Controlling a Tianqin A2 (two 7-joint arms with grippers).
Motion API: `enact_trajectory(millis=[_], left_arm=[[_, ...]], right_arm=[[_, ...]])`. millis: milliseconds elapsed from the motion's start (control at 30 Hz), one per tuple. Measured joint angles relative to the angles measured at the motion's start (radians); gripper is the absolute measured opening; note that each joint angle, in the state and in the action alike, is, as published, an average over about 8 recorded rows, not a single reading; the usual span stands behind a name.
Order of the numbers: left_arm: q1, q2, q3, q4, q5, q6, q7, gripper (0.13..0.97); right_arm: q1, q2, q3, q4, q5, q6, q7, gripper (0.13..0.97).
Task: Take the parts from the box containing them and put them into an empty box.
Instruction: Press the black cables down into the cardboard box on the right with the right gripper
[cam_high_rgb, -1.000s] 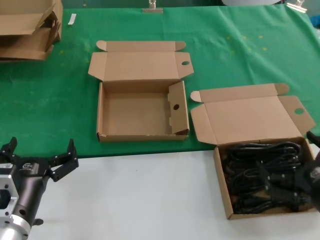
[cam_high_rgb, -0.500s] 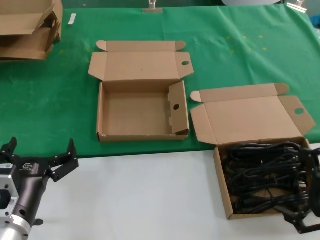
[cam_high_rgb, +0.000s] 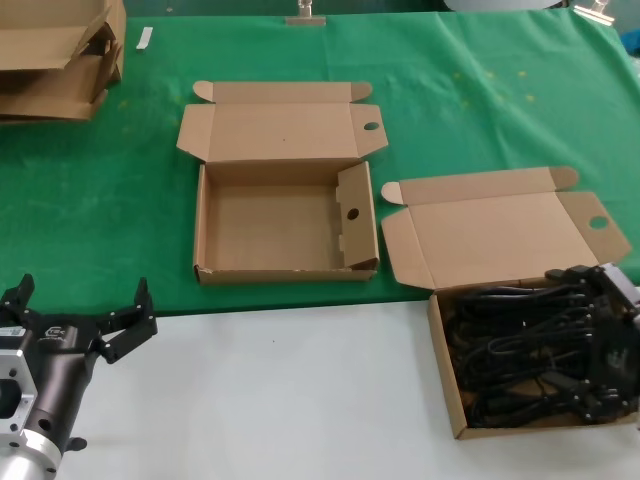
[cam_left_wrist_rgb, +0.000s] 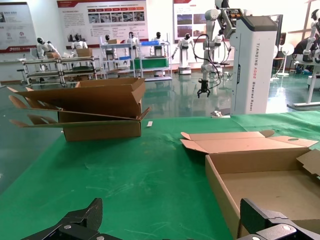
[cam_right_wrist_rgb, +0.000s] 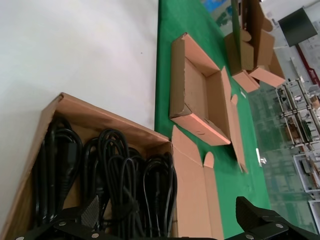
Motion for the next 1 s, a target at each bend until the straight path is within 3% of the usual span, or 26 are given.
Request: enact_trajectory(millis=[533, 833, 1000], left_arm=[[0.0, 0.0, 0.0, 0.0, 0.0, 0.0, 0.0, 0.966], [0.0, 0.0, 0.0, 0.0, 0.0, 0.0, 0.0, 0.966], [0.0, 0.0, 0.0, 0.0, 0.0, 0.0, 0.0, 0.966]], right_arm=[[0.129, -0.046, -0.108, -0.104, -0.042, 0.022, -0.044, 0.96], [0.119, -0.026, -0.117, -0.1, -0.038, 0.022, -0.046, 0.9], [0.115, -0.02, -0.116, -0.112, -0.031, 0.021, -0.058, 0.822]])
